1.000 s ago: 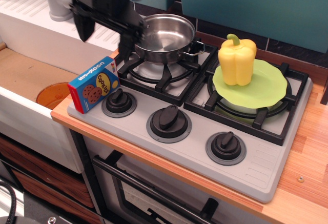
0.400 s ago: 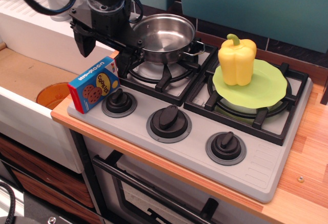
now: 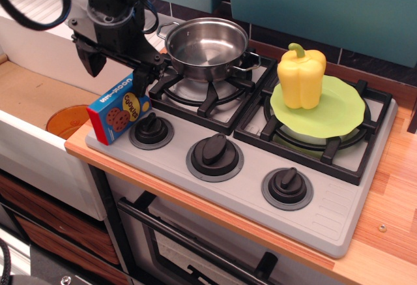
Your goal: Put yellowpepper on plate and cookiebox in pot or pan on stove
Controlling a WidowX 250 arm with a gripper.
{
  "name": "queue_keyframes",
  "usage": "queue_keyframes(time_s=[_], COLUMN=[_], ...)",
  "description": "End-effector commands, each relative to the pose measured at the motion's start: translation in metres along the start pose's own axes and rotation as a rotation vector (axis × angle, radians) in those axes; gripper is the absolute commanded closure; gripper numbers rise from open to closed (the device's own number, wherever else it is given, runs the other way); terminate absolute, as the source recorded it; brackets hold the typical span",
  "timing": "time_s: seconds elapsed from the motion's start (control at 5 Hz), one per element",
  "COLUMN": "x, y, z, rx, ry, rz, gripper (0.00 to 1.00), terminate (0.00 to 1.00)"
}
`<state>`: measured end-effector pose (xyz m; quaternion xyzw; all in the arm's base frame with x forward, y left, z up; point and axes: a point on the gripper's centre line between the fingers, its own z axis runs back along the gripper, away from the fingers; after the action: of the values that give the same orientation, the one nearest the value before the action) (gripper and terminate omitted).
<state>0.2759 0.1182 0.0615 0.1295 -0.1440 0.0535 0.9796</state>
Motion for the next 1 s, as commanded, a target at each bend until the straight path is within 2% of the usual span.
queue_keyframes(time_s=[0.0, 0.2, 0.4, 0.8], x=[-0.001, -0.001, 0.007, 0.037], y=[-0.001, -0.008, -0.004, 0.019], z=[-0.021, -0.022, -0.008, 0.047], rx=[-0.012, 0.009, 0.027, 0.081], ry=[-0.029, 0.001, 0.035, 0.094], rz=[0.015, 0.024, 0.014, -0.034], gripper=[0.00, 1.00, 1.00, 1.00], terminate=[0.00, 0.00, 0.00, 0.00])
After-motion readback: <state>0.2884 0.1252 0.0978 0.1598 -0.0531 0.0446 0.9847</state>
